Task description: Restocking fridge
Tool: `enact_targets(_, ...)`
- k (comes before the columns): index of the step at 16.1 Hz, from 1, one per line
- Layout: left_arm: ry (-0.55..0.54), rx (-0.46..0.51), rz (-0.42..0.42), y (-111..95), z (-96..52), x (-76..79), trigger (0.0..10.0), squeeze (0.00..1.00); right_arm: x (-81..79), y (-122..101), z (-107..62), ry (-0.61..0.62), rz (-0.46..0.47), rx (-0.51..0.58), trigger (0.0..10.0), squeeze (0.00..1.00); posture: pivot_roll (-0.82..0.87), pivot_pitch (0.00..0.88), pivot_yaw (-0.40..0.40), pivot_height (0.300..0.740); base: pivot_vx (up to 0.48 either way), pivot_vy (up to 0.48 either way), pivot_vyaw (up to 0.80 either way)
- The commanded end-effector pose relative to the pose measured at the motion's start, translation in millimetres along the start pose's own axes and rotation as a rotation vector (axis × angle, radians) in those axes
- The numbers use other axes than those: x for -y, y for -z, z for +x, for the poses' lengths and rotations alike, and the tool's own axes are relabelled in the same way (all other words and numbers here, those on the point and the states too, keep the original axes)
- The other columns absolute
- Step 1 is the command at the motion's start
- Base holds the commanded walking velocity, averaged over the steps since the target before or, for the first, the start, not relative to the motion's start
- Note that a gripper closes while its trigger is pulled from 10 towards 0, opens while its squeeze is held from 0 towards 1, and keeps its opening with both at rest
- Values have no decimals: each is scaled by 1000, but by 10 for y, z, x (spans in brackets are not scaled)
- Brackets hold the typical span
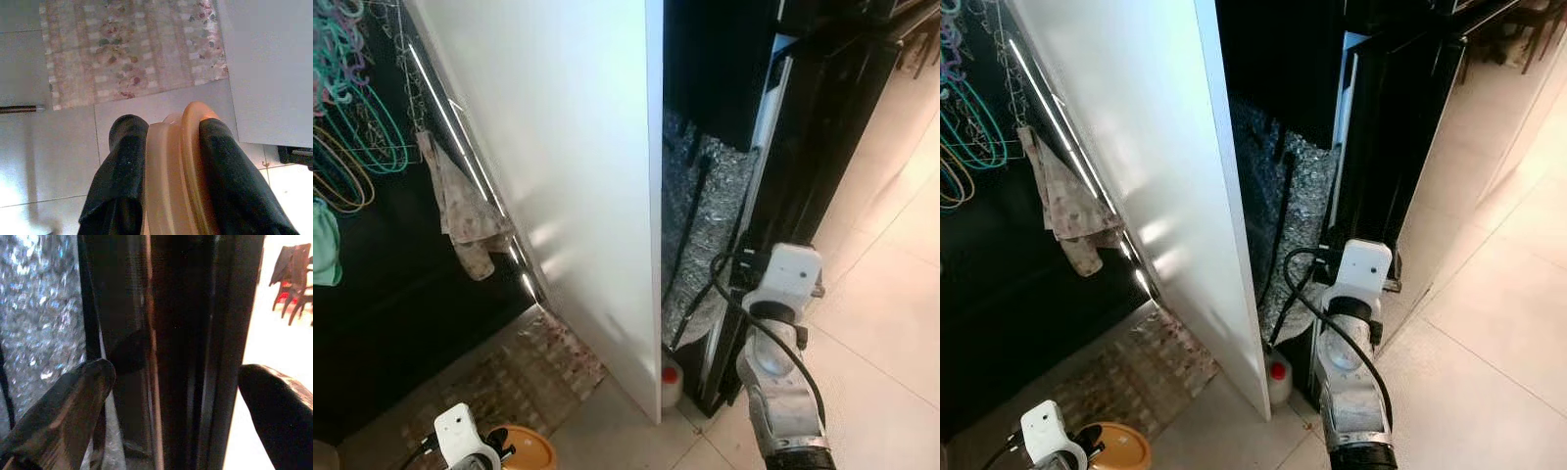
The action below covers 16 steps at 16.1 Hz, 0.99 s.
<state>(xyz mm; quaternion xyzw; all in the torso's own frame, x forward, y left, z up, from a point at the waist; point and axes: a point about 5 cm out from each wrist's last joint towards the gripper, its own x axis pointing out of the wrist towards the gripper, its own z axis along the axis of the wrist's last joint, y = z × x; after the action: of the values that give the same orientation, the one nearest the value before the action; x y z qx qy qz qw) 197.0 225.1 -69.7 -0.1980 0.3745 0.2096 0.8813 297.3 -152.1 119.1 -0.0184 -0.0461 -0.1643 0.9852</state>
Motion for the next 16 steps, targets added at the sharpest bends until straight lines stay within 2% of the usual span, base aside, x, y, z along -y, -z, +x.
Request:
enact_targets(1, -4, -6, 15, 10, -4, -26, 10000, 0, -104, -11, 21, -48, 30, 1, 10000, 0, -140, 0, 125, 740, 0, 0, 0)
enact_targets(3, -1, -5, 14, 8, -3, -22, 10000, 0, -153, -8, 36, -69, 48, 3, 10000, 0, -137, 0, 123, 740, 0, 0, 0)
enact_targets(7, 9, -12, 5, 28, -4, 1, 10000, 0, -139, -33, 83, -42, 51, 22, 10000, 0, -136, 0, 121, 740, 0, 0, 0)
enact_targets(12, 24, -16, 2, 50, -7, 28, 10000, 0, -15, -78, 167, 26, 30, 71, 10000, 0, -135, 0, 118, 740, 0, 0, 0)
enact_targets(16, 32, -18, 0, 55, -8, 32, 10000, 0, 2, -84, 202, 41, 28, 80, 10000, 0, -134, 0, 120, 740, 0, 0, 0)
